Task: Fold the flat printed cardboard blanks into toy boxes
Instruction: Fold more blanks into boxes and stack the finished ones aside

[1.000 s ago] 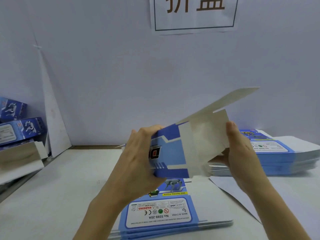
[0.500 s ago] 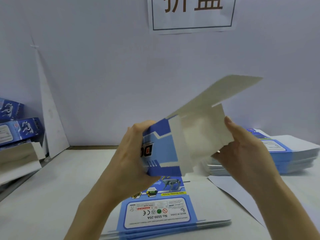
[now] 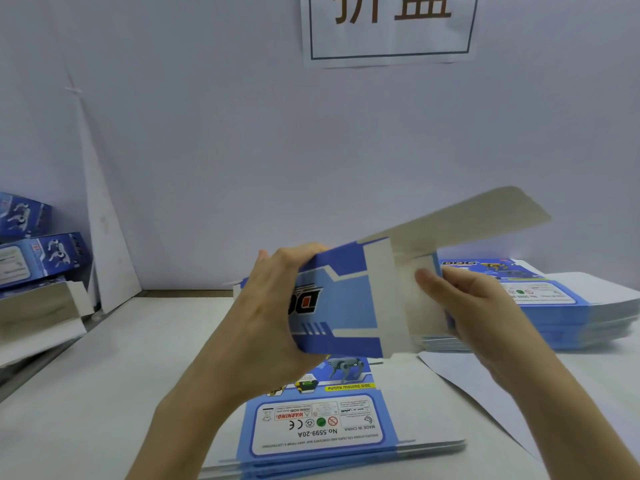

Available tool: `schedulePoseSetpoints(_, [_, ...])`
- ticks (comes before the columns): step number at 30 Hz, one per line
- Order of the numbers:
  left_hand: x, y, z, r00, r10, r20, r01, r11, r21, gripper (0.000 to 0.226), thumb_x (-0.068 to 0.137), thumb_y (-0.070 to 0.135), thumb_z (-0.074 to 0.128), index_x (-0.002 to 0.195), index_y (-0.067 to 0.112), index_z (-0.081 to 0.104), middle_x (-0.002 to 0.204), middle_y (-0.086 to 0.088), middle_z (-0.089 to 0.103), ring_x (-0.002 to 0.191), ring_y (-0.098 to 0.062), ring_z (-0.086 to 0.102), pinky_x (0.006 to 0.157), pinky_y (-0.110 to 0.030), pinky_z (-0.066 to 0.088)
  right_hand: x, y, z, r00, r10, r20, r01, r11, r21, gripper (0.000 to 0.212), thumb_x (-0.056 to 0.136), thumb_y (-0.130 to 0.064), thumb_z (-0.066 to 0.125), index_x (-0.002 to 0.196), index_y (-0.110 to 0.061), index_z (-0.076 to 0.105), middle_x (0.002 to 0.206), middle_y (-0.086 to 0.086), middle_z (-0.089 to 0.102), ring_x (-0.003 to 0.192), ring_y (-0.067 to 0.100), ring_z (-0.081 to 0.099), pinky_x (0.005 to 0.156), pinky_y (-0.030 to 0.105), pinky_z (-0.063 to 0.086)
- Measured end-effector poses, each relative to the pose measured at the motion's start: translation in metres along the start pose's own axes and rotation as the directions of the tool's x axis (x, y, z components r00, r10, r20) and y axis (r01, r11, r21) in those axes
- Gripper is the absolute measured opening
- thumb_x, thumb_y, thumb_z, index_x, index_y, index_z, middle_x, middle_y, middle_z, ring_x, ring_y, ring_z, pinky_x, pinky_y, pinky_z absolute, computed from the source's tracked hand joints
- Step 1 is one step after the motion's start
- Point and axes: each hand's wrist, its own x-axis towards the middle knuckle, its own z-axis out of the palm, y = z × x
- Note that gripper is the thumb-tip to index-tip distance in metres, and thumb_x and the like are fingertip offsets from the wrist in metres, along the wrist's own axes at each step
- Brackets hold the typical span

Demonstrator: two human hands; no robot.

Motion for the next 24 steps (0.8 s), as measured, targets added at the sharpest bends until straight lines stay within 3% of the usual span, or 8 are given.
schedulePoseSetpoints(4, [-0.001, 0.002, -0.004, 0.998, -0.057, 0.006, 0.057, 0.998, 0.014, 0.083, 0.062, 0.040, 0.080, 0.129, 0.042, 0.030, 0.117, 0.018, 0.052, 0.101, -0.014, 0.057, 0.080, -0.034, 0.055, 0.003, 0.005, -0.006, 0.998, -0.042, -0.037, 0.036, 0.988, -0.153, 0.042, 0.091, -0.029, 0.060, 0.092, 0.013, 0.057, 0.071, 0.014, 0.050, 0.067, 0.020, 0.044, 0.068, 0.032, 0.033])
schedulePoseSetpoints(9, [-0.001, 0.006, -0.004, 0.983, -0.178, 0.043, 0.183, 0.952, -0.245, 0.086, 0.064, 0.042, 0.082, 0.135, 0.046, 0.033, 0.122, 0.025, 0.054, 0.110, -0.007, 0.060, 0.076, -0.015, 0.054, -0.005, -0.006, -0.006, 0.940, 0.215, 0.263, -0.282, 0.926, 0.251, 0.042, 0.073, -0.036, 0.066, 0.098, -0.003, 0.068, 0.094, 0.024, 0.072, 0.076, 0.031, 0.071, 0.069, 0.042, 0.061])
schedulePoseSetpoints(12, [0.003, 0.014, 0.004, 0.953, -0.302, -0.021, 0.281, 0.909, -0.309, 0.081, 0.068, 0.057, 0.077, 0.132, 0.063, 0.027, 0.126, 0.037, 0.042, 0.120, 0.008, 0.048, 0.084, -0.012, 0.050, -0.003, -0.005, 0.004, 0.956, 0.282, 0.078, -0.292, 0.921, 0.259, 0.010, 0.092, -0.013, 0.055, 0.091, -0.004, 0.057, 0.092, 0.026, 0.070, 0.074, 0.033, 0.072, 0.056, 0.035, 0.060])
schedulePoseSetpoints(14, [0.008, 0.018, 0.009, 0.924, -0.382, -0.008, 0.350, 0.853, -0.387, 0.069, 0.077, 0.052, 0.072, 0.128, 0.063, 0.026, 0.122, 0.044, 0.045, 0.113, 0.021, 0.046, 0.084, -0.004, 0.045, 0.000, -0.004, 0.012, 0.973, 0.209, -0.101, -0.193, 0.970, 0.147, 0.025, 0.094, -0.008, 0.049, 0.069, -0.007, 0.052, 0.077, 0.017, 0.065, 0.074, 0.035, 0.068, 0.048, 0.029, 0.056])
schedulePoseSetpoints(16, [0.010, 0.018, 0.012, 0.889, -0.447, 0.101, 0.424, 0.719, -0.551, 0.052, 0.087, 0.048, 0.062, 0.131, 0.053, 0.035, 0.117, 0.043, 0.054, 0.107, 0.022, 0.051, 0.092, -0.020, 0.048, 0.000, -0.002, 0.018, 0.978, 0.049, -0.202, -0.076, 0.989, -0.127, 0.039, 0.093, -0.008, 0.047, 0.055, -0.008, 0.040, 0.059, 0.006, 0.050, 0.072, 0.037, 0.059, 0.057, 0.042, 0.056])
schedulePoseSetpoints(19, [0.014, 0.025, 0.002, 0.848, -0.465, 0.253, 0.509, 0.583, -0.633, 0.090, 0.066, 0.082, 0.050, 0.146, 0.044, 0.030, 0.143, 0.028, 0.042, 0.128, 0.008, 0.043, 0.108, -0.031, 0.032, -0.004, -0.002, 0.023, 0.987, -0.046, -0.154, -0.015, 0.927, -0.374, 0.038, 0.094, -0.013, 0.043, 0.058, -0.002, 0.038, 0.058, 0.010, 0.045, 0.072, 0.044, 0.050, 0.073, 0.058, 0.052])
schedulePoseSetpoints(22, [0.021, 0.032, -0.008, 0.825, -0.506, 0.251, 0.527, 0.529, -0.665, 0.050, 0.100, 0.049, 0.033, 0.131, 0.013, 0.048, 0.133, 0.005, 0.045, 0.121, -0.006, 0.043, 0.105, -0.036, 0.036, -0.008, -0.007, 0.024, 0.990, -0.080, -0.116, 0.023, 0.902, -0.431, 0.037, 0.097, -0.015, 0.041, 0.060, -0.007, 0.041, 0.061, 0.012, 0.048, 0.074, 0.044, 0.052, 0.074, 0.055, 0.051])
schedulePoseSetpoints(24, [0.016, 0.024, -0.007, 0.771, -0.580, 0.262, 0.598, 0.520, -0.609, 0.056, 0.091, 0.059, 0.042, 0.130, 0.020, 0.052, 0.128, -0.007, 0.055, 0.118, -0.015, 0.053, 0.109, -0.042, 0.035, -0.011, -0.009, 0.025, 0.995, -0.095, -0.041, 0.064, 0.878, -0.475, 0.037, 0.099, -0.017, 0.040, 0.063, -0.008, 0.044, 0.063, 0.011, 0.050, 0.070, 0.038, 0.052, 0.073, 0.048, 0.049])
